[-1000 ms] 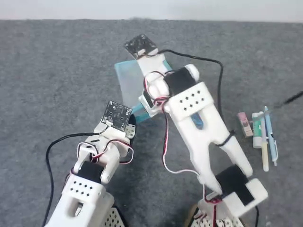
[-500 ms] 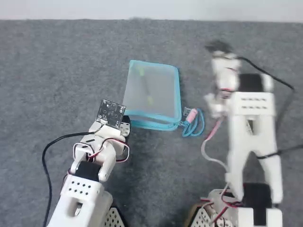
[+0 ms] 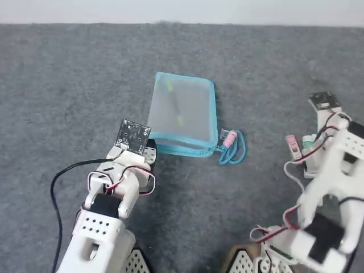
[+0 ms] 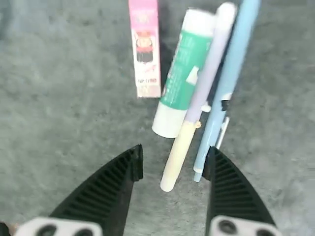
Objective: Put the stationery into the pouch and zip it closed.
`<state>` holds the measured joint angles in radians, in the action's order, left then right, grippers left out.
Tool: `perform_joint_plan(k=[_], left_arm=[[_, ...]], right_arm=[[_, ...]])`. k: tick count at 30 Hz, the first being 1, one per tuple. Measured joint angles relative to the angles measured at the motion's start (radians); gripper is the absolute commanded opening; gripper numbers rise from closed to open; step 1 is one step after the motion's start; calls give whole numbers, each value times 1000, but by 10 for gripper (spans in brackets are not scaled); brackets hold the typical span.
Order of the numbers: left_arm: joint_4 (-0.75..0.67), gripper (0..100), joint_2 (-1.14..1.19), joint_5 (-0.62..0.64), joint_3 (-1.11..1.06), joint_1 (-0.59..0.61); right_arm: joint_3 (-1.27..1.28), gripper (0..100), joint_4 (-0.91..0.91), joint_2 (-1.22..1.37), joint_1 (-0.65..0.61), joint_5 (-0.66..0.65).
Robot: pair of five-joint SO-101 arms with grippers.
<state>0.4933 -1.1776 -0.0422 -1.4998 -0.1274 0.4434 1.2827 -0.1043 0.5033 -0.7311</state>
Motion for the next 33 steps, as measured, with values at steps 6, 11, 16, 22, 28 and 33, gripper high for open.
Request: perform_joint_plan(k=[6, 11, 16, 22, 28, 33], left_arm=[[0, 12, 0, 0, 0, 0], [0, 12, 0, 0, 0, 0], [0, 12, 0, 0, 0, 0], [0, 12, 0, 0, 0, 0], [0, 12, 0, 0, 0, 0], [0, 12, 0, 0, 0, 0]], right_arm=[[-120, 208, -6, 216, 87, -98], [-199, 208, -32, 322, 150, -135], [-216, 208, -46, 387, 172, -175], [-247, 71, -51, 453, 172, -189], [-273, 4, -91, 477, 183, -189], [-273, 7, -91, 477, 183, -173]])
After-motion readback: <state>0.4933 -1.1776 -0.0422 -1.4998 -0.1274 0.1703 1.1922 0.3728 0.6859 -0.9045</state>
